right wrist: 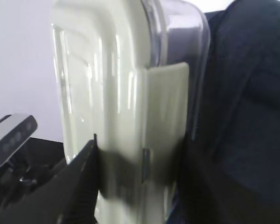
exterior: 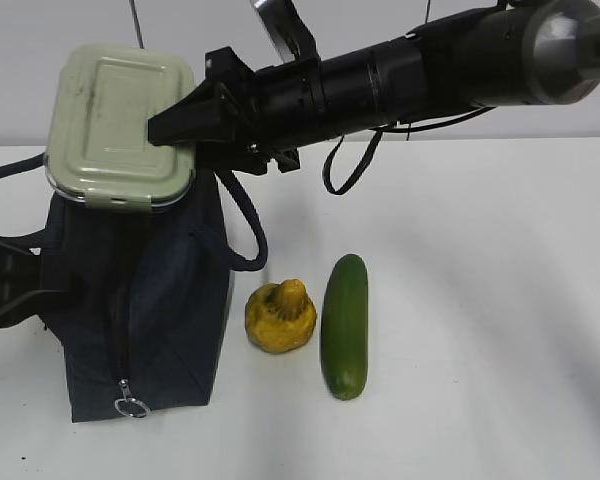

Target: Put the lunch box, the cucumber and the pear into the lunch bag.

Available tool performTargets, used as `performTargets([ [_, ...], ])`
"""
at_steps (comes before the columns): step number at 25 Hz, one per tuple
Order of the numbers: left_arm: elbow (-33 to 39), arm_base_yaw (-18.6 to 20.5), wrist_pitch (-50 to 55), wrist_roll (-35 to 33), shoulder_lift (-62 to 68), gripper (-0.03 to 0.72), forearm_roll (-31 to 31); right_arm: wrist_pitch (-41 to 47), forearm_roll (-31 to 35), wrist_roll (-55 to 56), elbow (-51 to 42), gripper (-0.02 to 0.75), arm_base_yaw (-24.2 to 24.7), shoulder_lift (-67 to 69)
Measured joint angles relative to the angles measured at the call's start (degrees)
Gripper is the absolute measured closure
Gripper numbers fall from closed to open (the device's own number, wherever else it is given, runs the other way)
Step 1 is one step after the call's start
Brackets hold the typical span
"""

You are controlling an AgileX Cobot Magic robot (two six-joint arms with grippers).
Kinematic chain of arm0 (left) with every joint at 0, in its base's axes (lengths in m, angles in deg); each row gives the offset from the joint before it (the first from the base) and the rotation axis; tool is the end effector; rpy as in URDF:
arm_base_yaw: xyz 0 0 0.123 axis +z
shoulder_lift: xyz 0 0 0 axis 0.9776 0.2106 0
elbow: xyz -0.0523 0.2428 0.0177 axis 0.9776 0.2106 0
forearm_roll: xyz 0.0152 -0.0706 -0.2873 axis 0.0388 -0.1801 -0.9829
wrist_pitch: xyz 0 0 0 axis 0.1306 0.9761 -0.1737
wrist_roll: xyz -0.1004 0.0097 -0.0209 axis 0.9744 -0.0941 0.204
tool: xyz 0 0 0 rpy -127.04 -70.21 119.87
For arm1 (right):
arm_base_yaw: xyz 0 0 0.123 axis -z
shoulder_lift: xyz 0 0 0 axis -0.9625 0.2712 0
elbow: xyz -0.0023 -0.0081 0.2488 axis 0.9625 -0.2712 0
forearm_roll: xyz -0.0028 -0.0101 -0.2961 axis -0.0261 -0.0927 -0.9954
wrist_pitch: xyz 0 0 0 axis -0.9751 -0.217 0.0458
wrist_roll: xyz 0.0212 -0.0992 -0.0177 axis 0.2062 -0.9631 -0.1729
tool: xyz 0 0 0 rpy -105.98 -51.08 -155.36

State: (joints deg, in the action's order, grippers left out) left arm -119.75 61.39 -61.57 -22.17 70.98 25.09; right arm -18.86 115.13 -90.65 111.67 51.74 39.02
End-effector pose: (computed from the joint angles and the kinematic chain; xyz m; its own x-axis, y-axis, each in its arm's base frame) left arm 0.2518 -0.1007 0.1579 -0.7717 -0.0454 -0.6344 0.2409 0.9023 -0.3575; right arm 0.4109 0.2630 0.1967 -0.8553 -0.0179 -0.5178 -0.4997 0.2926 0.8153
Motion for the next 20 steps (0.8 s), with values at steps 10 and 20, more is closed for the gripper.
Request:
performTargets([
  [10, 0.0, 0.0, -1.3, 0.0, 0.0, 0.703, -0.3, -0.1, -13.7, 5.8, 0.1, 0.376, 1.2, 0.5],
  [20, 0.0, 0.0, -1.7, 0.0, 0.0, 0.703, -1.2, 0.2, -26.9, 18.1, 0.2, 0.376, 1.6, 0.5],
])
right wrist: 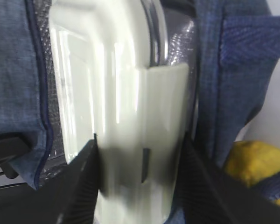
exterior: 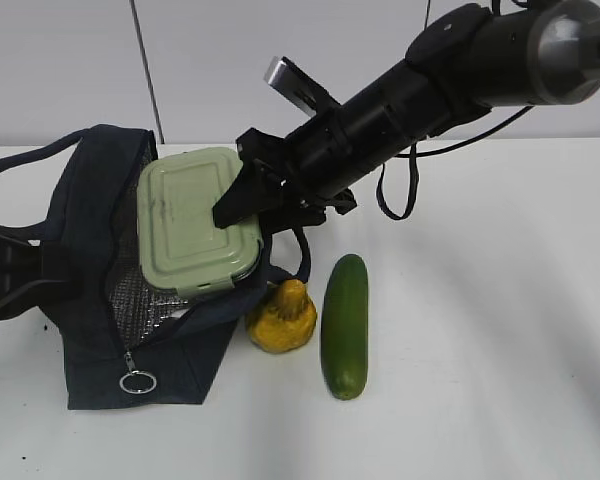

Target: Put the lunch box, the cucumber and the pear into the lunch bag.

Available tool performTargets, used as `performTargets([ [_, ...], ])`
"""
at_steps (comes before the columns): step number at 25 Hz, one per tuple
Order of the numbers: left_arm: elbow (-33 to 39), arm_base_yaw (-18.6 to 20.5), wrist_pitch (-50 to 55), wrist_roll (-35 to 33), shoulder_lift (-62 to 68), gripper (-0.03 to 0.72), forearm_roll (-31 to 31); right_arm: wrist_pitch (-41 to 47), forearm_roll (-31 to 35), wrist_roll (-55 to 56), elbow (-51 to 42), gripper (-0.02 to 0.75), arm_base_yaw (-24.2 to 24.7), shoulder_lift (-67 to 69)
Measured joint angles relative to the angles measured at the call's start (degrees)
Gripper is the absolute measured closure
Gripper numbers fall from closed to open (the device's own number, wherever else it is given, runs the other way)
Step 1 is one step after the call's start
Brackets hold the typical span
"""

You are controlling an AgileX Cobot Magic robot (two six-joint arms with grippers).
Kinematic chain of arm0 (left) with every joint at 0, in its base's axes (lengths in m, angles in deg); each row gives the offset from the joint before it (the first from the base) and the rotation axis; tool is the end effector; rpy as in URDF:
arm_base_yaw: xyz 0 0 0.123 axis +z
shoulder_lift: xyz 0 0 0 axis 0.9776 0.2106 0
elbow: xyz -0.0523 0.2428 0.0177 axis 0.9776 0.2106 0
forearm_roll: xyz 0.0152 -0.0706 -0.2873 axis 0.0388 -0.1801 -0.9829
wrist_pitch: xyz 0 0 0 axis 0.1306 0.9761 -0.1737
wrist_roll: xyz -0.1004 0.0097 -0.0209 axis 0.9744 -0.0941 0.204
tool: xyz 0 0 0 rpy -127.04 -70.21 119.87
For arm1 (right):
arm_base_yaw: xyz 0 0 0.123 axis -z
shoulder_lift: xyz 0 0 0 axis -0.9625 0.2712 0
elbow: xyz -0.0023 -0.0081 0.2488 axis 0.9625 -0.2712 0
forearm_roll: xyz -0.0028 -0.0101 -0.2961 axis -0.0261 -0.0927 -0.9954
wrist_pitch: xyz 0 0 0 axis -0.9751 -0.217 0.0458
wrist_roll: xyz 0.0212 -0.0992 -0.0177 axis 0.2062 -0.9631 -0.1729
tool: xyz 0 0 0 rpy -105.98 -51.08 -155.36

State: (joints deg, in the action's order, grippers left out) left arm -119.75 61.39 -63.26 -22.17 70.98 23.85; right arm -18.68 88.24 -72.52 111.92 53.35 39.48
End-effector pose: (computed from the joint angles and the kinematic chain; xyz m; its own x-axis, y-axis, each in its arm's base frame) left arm 0.2543 -0.0998 0.1596 -0.7587 -0.0763 -0.6469 0.2207 0.9043 -0.3655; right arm 0.4089 0.2358 0.1591 -0.9108 -0.2000 -0.3610 -0.4078 0.5710 0.7125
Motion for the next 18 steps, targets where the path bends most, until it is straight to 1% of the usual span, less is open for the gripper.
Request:
performTargets([
  [8, 0.0, 0.0, -0.2, 0.0, 0.0, 0.703, -1.1, -1.9, -0.5, 2.9, 0.5, 0.376, -1.6, 2.7],
  [15, 0.0, 0.0, -0.2, 0.0, 0.0, 0.703, -1.1, -6.7, -0.7, 3.3, 3.5, 0.376, -6.1, 3.5],
  [18, 0.0, 0.0, -0.1, 0.0, 0.0, 0.703, -1.1, -7.8, -0.7, 3.4, 4.1, 0.376, -6.7, 3.5],
])
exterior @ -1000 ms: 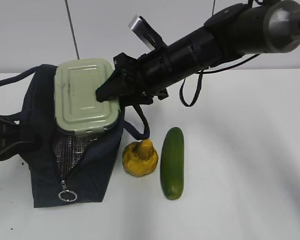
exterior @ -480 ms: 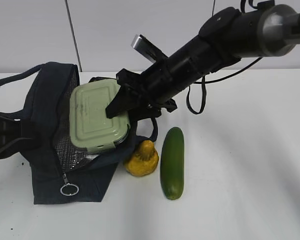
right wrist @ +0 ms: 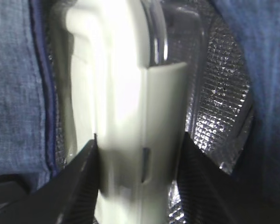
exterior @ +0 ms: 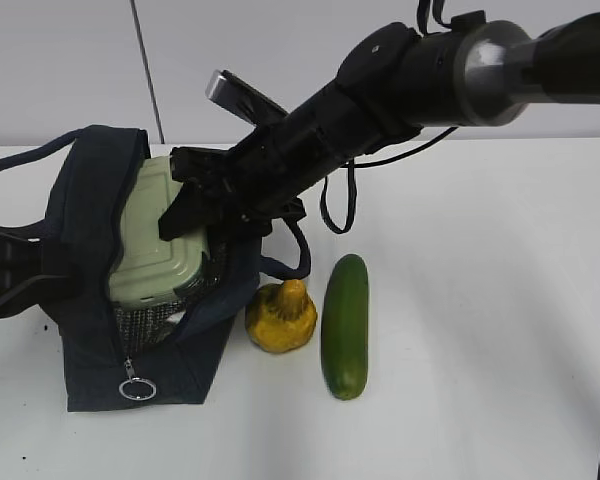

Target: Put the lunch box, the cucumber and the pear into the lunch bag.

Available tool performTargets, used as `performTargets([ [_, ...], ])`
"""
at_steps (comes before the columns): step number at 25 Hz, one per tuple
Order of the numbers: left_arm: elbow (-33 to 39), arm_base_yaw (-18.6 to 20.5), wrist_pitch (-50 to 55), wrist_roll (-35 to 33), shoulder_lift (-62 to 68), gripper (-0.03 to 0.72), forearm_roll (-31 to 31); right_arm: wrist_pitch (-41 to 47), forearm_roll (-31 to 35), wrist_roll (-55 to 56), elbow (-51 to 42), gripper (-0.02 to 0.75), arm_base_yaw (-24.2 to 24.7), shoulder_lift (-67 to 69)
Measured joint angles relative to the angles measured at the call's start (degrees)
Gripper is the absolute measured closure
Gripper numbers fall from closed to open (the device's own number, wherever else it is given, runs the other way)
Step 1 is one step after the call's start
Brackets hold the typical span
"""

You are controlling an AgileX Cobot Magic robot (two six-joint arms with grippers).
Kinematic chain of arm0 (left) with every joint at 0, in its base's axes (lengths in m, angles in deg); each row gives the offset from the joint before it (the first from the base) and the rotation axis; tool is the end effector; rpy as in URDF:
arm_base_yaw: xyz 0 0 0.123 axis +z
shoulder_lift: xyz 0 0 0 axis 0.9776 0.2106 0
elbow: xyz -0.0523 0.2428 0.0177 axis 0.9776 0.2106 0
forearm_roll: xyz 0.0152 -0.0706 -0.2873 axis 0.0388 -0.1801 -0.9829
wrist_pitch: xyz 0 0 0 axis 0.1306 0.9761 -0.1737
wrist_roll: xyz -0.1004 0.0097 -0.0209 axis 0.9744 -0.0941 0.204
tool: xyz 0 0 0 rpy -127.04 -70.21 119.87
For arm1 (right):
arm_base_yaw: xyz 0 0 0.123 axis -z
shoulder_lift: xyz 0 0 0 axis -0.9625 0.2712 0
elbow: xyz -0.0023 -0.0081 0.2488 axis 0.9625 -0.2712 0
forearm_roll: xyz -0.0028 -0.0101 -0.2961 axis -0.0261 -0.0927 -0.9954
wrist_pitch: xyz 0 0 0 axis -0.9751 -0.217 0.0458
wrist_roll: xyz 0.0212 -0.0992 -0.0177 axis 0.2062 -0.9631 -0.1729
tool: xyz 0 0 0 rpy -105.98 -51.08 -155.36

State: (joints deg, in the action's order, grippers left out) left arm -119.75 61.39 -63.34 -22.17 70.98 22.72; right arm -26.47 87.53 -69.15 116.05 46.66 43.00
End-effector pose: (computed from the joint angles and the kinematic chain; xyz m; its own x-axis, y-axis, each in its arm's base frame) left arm 0.2546 -0.1002 0.1600 -0.7602 -0.0950 -0.6427 0.2094 0.9006 -0.3808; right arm 0.4046 0.2865 0.1517 -0.8962 -0.1853 -0.4030 -0.4294 0.5900 0.6837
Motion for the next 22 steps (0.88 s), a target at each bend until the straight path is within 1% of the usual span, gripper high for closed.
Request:
performTargets([
  [12, 0.0, 0.0, 0.2, 0.0, 0.0, 0.703, 0.0, -0.8, 1.0, 1.2, 1.3, 0.372, -0.8, 4.8],
  [15, 0.0, 0.0, 0.3, 0.0, 0.0, 0.703, 0.0, -0.8, 1.0, 1.2, 1.4, 0.328, -0.8, 4.8],
  [19, 0.0, 0.0, 0.3, 0.0, 0.0, 0.703, -0.1, 0.0, 1.1, 1.2, 1.8, 0.237, -0.9, 4.8],
  [22, 0.0, 0.0, 0.3, 0.0, 0.0, 0.703, -0.1, 1.5, 0.0, 1.2, 3.0, 0.216, -0.9, 4.8],
])
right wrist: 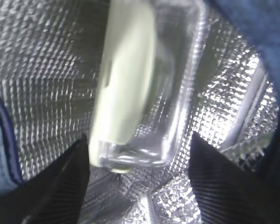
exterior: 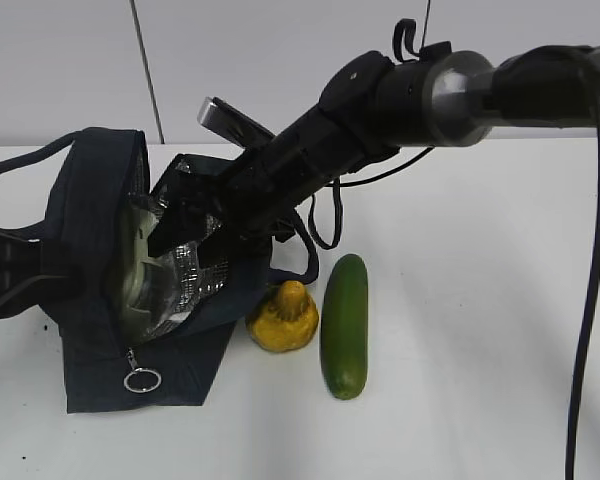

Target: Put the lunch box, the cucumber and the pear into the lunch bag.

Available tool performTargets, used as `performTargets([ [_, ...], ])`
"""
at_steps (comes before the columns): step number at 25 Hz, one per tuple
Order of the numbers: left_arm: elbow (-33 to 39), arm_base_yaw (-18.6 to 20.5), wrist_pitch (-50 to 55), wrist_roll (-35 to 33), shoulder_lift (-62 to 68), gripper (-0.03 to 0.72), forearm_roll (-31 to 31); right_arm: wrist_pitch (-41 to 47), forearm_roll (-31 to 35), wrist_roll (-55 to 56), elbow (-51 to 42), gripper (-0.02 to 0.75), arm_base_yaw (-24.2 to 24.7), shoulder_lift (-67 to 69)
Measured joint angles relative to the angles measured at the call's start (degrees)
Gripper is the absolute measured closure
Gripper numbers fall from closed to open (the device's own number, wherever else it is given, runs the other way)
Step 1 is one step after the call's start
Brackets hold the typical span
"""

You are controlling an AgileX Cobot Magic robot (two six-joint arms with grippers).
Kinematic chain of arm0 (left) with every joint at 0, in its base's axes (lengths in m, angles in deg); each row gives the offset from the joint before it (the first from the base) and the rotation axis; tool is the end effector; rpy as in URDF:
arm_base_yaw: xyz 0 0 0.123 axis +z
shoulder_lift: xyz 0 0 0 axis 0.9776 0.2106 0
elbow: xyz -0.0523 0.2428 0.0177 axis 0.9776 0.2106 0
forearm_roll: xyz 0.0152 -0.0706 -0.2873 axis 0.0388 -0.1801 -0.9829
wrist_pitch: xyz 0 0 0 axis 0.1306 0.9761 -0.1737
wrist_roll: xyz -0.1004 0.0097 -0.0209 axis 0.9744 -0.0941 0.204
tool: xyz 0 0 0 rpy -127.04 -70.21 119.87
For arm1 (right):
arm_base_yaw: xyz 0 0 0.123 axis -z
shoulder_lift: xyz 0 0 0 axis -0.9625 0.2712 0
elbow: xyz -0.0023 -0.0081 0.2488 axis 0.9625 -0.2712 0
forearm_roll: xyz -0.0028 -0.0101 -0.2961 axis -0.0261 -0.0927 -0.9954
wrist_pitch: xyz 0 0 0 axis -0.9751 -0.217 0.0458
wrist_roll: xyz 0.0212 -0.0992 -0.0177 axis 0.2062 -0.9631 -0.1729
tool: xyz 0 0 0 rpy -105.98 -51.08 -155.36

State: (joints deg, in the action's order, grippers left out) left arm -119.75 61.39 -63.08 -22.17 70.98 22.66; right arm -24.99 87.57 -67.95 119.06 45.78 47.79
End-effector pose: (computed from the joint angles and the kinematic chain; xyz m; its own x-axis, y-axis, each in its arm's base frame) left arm 0.2542 -0.1005 0.1599 -0.7628 -0.0942 -0.6398 0.2101 0.8995 -0.3830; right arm 0.4063 0.2978 0.1274 -0.9143 -0.2097 -0.3466 -0.4011 0.5881 0.7023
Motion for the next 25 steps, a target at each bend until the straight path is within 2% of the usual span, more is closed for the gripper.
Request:
performTargets([
  [12, 0.0, 0.0, 0.1, 0.0, 0.0, 0.703, -0.1, 12.9, -21.2, 5.6, 12.2, 0.212, 1.7, -4.9],
  [16, 0.0, 0.0, 0.1, 0.0, 0.0, 0.703, -0.1, 18.5, -35.2, 11.7, 13.6, 0.227, 1.8, -7.8],
  [20, 0.0, 0.0, 0.1, 0.0, 0.0, 0.703, -0.1, 20.1, -46.9, 18.0, 13.6, 0.235, 2.0, -8.3],
  [25, 0.0, 0.0, 0.1, 0.0, 0.0, 0.703, -0.1, 20.3, -53.7, 27.9, 13.5, 0.236, 2.1, -8.3],
])
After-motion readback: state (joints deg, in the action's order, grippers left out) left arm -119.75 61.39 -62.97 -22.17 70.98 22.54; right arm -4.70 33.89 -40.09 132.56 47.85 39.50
